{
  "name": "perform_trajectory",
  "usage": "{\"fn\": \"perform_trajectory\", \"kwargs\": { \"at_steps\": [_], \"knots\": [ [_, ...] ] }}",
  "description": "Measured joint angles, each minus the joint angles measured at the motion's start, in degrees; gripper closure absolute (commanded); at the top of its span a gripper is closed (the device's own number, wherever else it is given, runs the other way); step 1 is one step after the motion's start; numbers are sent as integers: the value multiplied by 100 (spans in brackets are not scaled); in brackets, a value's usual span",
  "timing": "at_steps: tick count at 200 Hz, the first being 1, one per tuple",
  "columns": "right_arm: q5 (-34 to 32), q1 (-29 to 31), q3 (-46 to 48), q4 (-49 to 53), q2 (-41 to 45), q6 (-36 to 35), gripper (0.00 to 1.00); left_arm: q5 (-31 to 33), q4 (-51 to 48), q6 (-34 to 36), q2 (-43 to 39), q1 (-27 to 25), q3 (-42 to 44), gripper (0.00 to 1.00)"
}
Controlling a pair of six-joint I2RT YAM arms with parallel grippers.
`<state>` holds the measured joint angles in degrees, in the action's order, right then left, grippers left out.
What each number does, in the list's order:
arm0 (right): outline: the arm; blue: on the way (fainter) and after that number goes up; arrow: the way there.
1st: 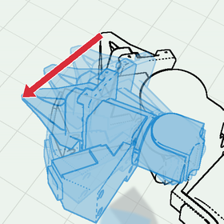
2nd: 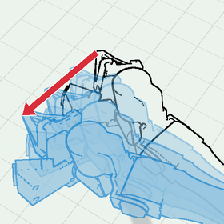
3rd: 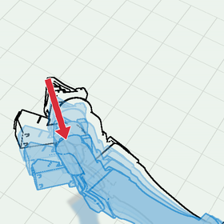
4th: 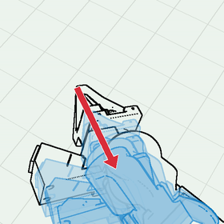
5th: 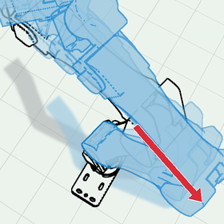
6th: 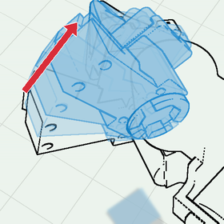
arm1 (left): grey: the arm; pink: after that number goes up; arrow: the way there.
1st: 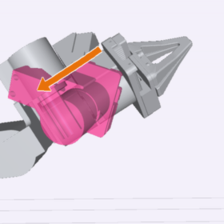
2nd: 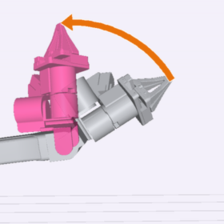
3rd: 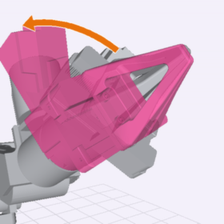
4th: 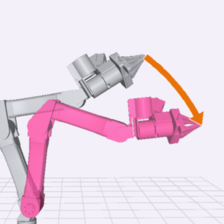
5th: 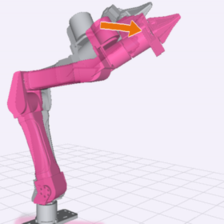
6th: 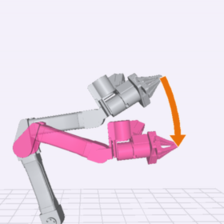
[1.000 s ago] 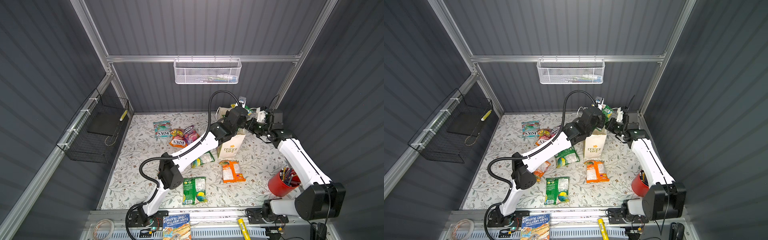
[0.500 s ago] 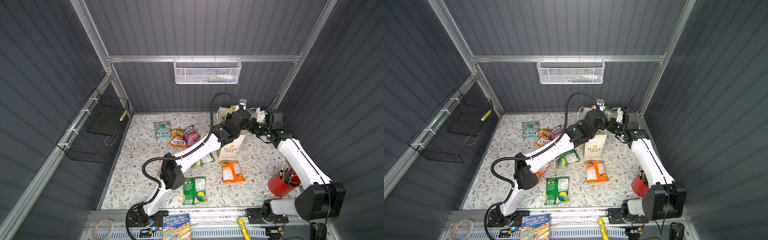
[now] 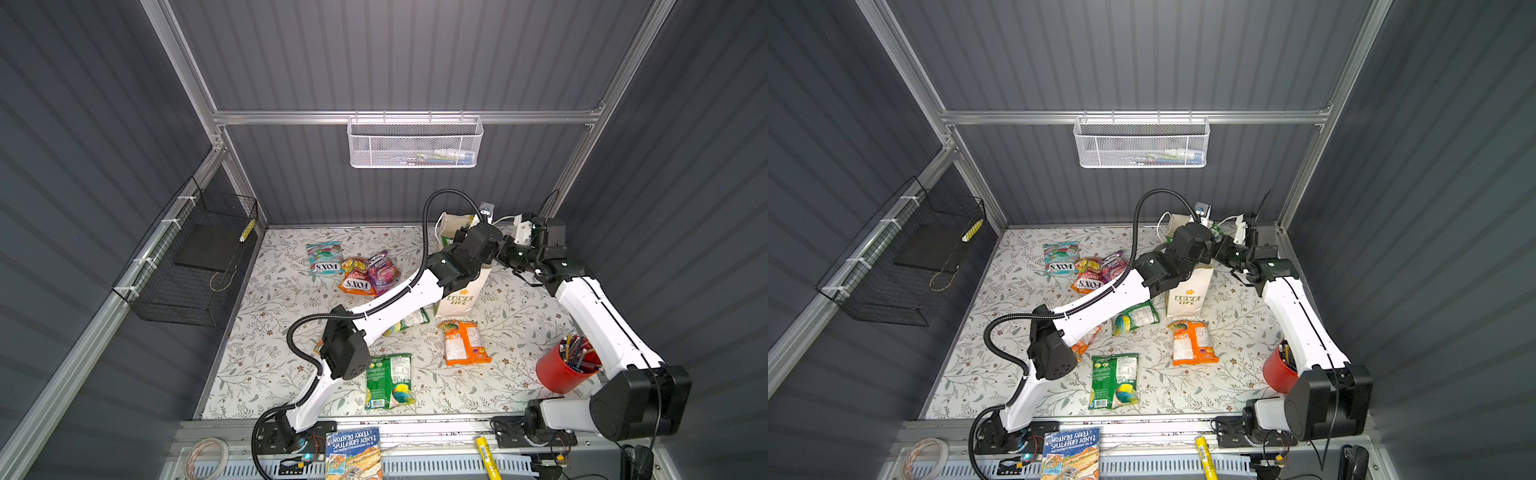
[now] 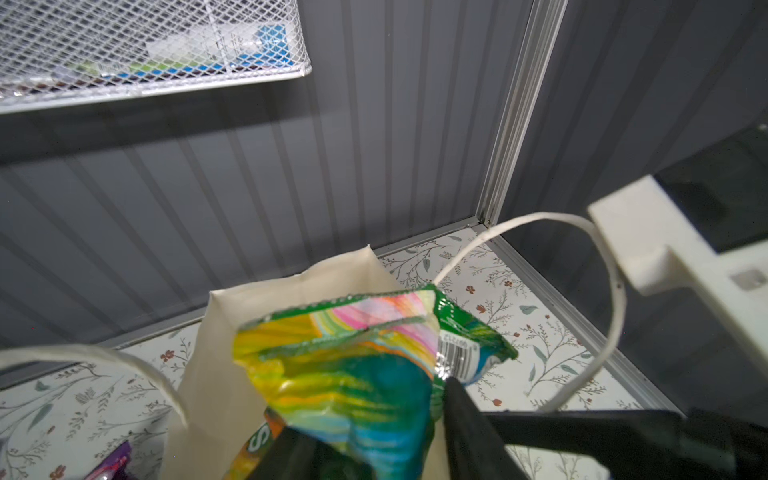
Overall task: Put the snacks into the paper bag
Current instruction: 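Open the left gripper to drop the green candy bag into the paper bag, then move the left gripper back toward the teal mint blossom candy bag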
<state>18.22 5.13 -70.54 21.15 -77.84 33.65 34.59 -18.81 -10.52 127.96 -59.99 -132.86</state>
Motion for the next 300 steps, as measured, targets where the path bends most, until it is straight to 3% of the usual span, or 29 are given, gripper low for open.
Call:
{"fn": "perform_trajectory", "kwargs": {
  "at_steps": [14,84,117,170,233,258,300],
  "knots": [
    [-90,-22,0,0,0,-13,100,-55,-2,-28,-70,33,79,23],
    [-107,22,-39,-15,-22,17,100,-599,168,-61,-610,-79,393,15],
    [-107,24,-39,-33,-22,17,100,-962,214,-15,-905,-125,398,1],
    [-107,24,-39,-35,-22,17,100,-1257,35,428,-1759,-149,1040,0],
    [-87,24,-39,-39,-22,17,100,-378,-476,422,-3305,-131,2415,0],
    [-83,28,-39,-42,-22,17,100,-144,-859,31,-3777,136,2914,0],
    [-76,28,-39,-48,-22,17,100,-398,-1491,-756,-3998,1394,3373,0]
  ]
}}
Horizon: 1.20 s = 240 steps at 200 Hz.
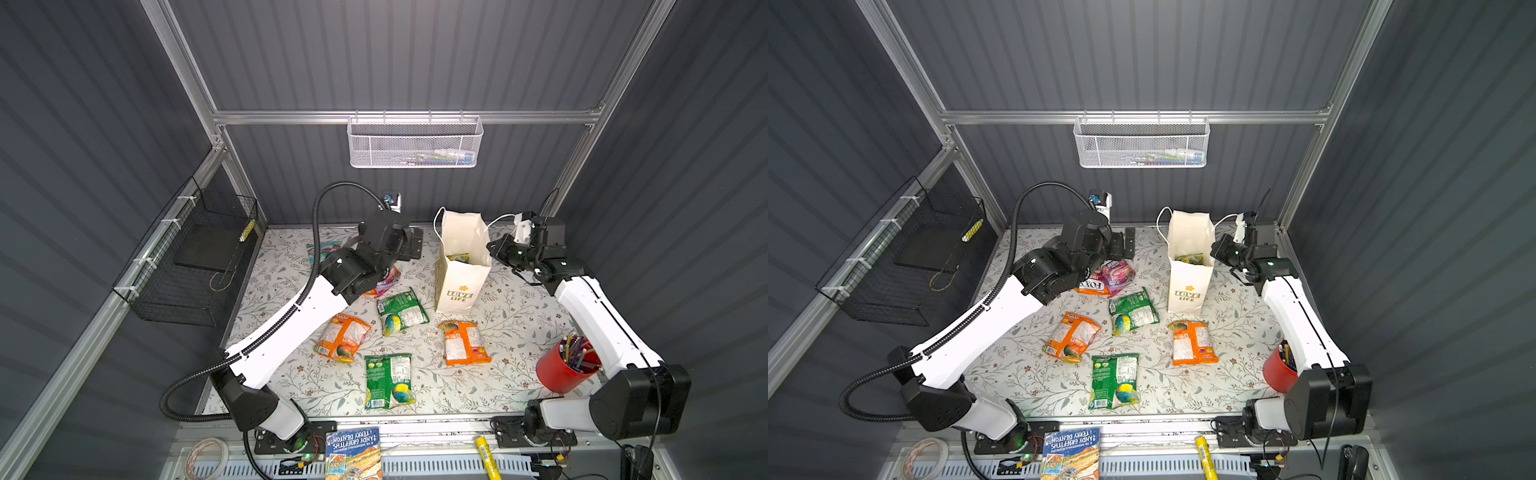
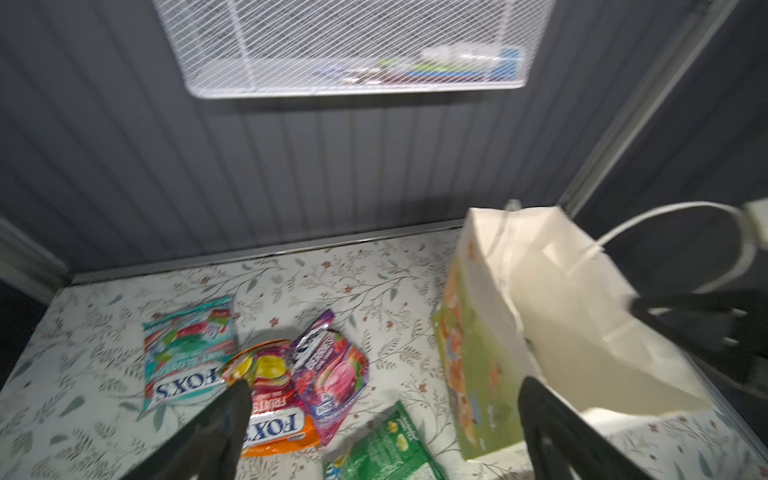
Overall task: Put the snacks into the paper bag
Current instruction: 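Move the left gripper back toward the teal mint blossom candy bag, then lower the left gripper onto the teal mint blossom bag and grasp it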
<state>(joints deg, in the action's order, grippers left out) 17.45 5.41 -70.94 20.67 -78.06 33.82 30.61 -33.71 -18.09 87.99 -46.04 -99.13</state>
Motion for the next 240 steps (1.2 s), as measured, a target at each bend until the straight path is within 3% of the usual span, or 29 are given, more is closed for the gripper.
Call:
{"fn": "perform_trajectory", "kwargs": {
  "at_steps": [50,84,185,240],
  "knots": [
    [11,0,0,-2,0,-2,100,-973,-356,-527,516,1665,374,0],
    [17,0,0,-2,0,0,100,-1325,-380,-643,1150,2472,428,0],
    [109,0,0,-7,0,-2,100,-2354,-105,-811,2975,4155,369,0],
    [251,0,0,-7,-2,-2,100,-2708,-55,-734,3799,4653,-229,0]
  ]
}}
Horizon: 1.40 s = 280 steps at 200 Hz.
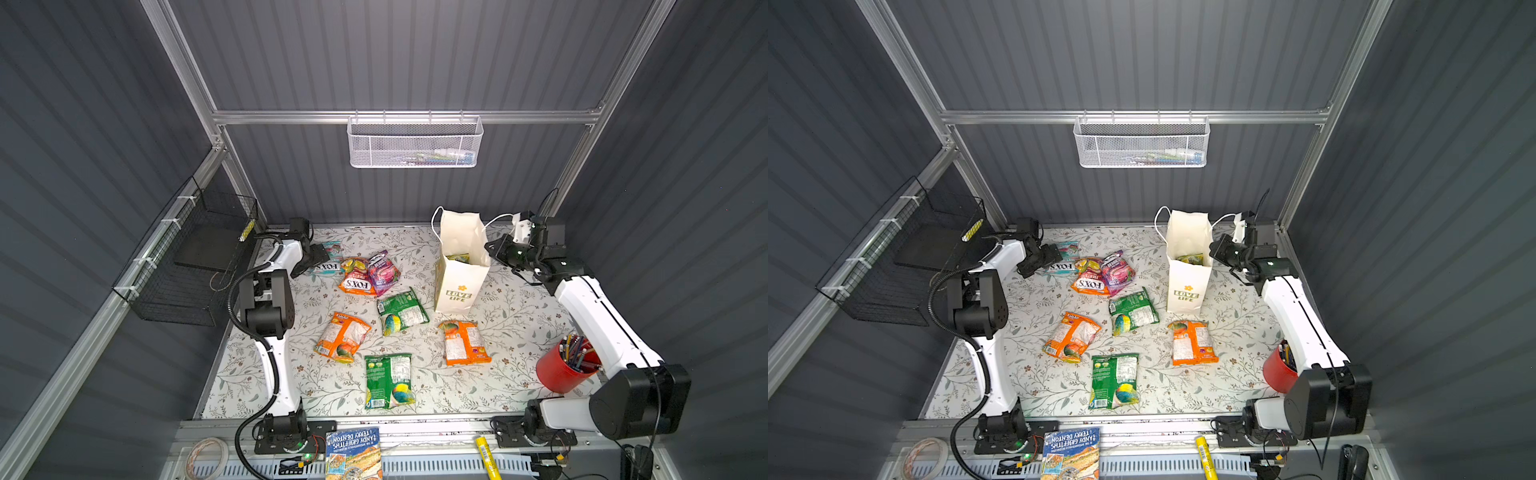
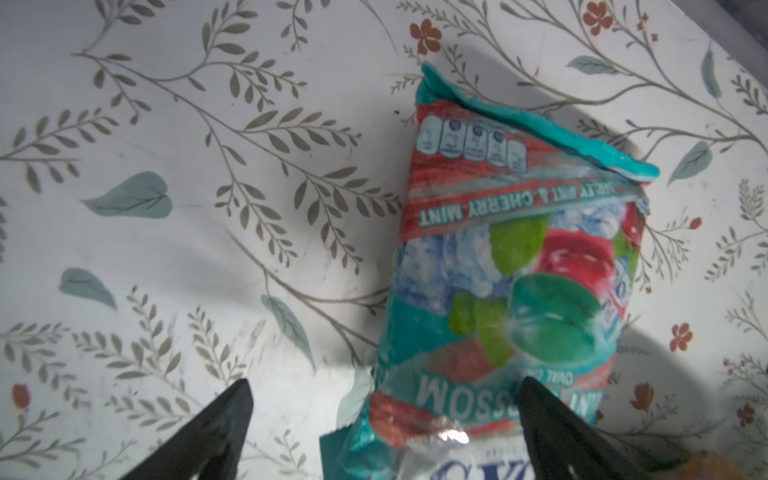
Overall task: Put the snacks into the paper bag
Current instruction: 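Lower the left gripper onto the teal mint blossom bag and grasp it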
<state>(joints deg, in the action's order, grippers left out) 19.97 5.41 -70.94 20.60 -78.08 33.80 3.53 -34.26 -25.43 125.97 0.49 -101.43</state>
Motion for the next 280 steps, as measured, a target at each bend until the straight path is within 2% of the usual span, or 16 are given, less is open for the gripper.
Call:
{"fn": "perform_trajectory", "kwargs": {
  "at_steps": [36,74,91,166,188,208,222,269,280],
  "knots": [
    [22,0,0,0,0,0,100,-409,162,122,105,-20,-87,2],
    [35,0,-2,0,-4,0,100,-645,262,162,197,-44,-181,10],
    [42,0,0,-2,-4,0,100,-654,258,153,254,-44,-181,21],
    [42,0,0,-42,-9,2,100,-610,210,44,330,-44,-208,49],
    [44,0,0,-48,-20,2,100,-660,249,28,326,-44,-181,70],
    [39,0,0,-52,-22,0,100,-828,348,-59,267,-44,-101,77],
    [39,0,0,-55,-22,0,100,-953,415,-125,201,-44,-26,87],
    [39,0,0,-68,-22,0,100,-957,385,-380,-162,-44,315,100],
    [39,0,0,-70,-22,0,100,-957,332,-407,-251,-44,389,100]
  ]
}}
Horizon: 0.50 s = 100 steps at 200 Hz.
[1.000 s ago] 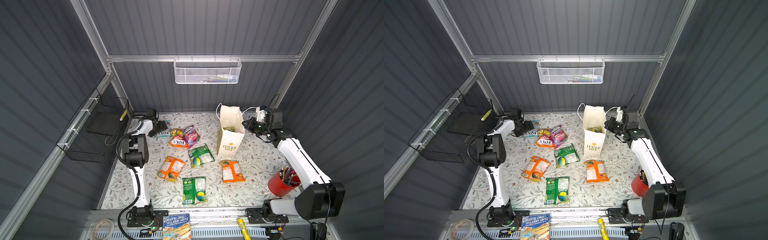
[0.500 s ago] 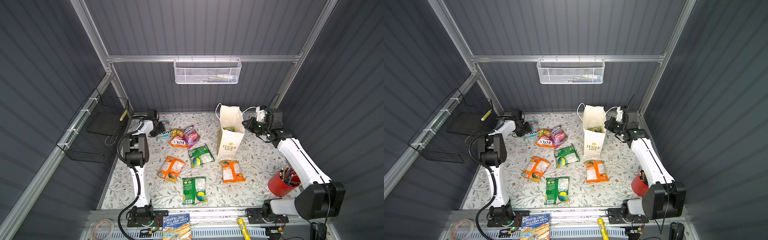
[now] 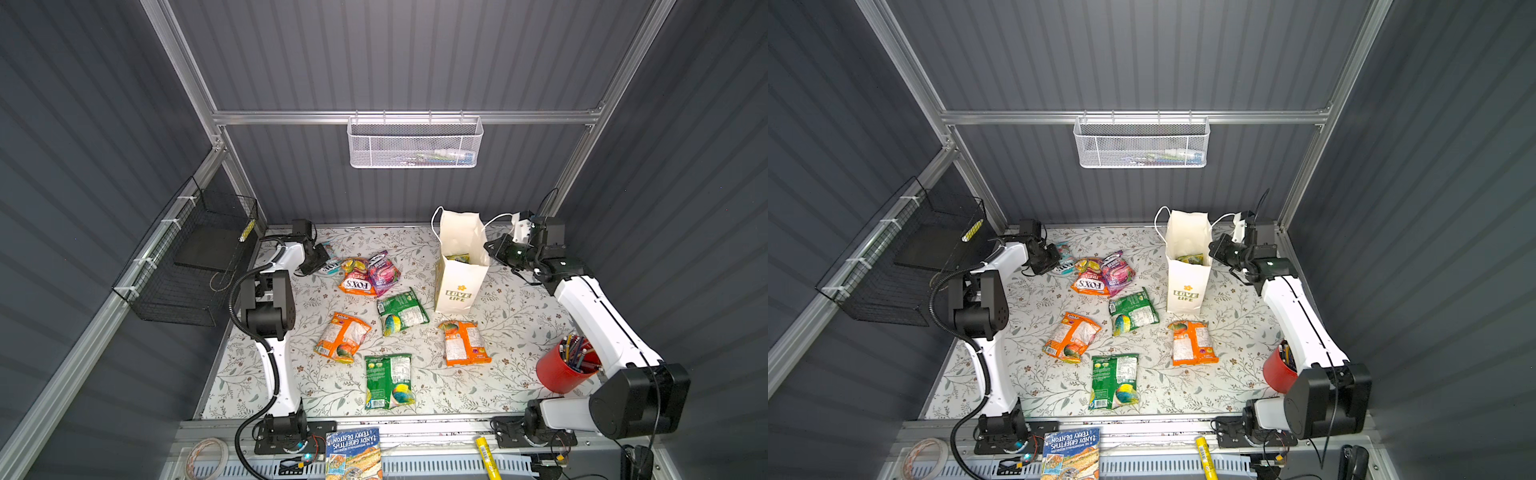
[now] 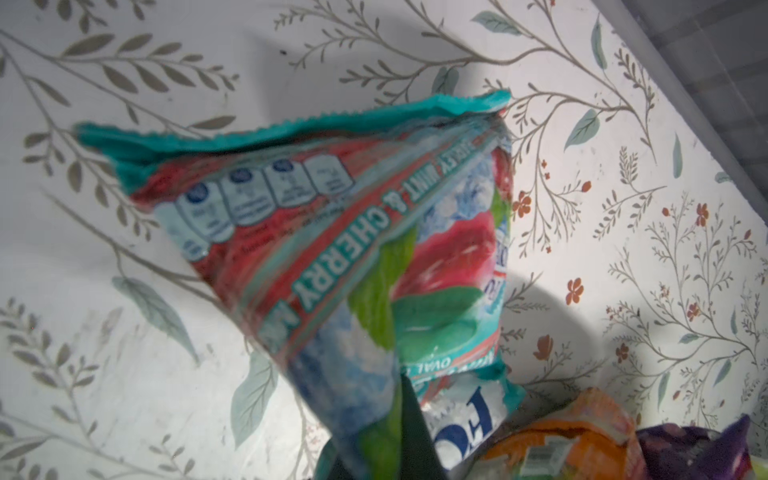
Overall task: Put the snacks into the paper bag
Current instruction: 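Lower the left gripper onto the teal mint blossom bag and grasp it, then lift the teal bag and carry it over the paper bag opening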
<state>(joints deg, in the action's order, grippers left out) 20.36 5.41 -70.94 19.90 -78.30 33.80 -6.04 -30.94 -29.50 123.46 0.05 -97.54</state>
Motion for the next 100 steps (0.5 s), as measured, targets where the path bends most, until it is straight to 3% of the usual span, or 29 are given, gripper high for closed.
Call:
{"fn": "perform_trajectory", "kwargs": {
  "at_steps": [100],
  "knots": [
    [2,0,0,-7,0,0,100,90,-144,-140,-957,-2,424,100]
  ]
}}
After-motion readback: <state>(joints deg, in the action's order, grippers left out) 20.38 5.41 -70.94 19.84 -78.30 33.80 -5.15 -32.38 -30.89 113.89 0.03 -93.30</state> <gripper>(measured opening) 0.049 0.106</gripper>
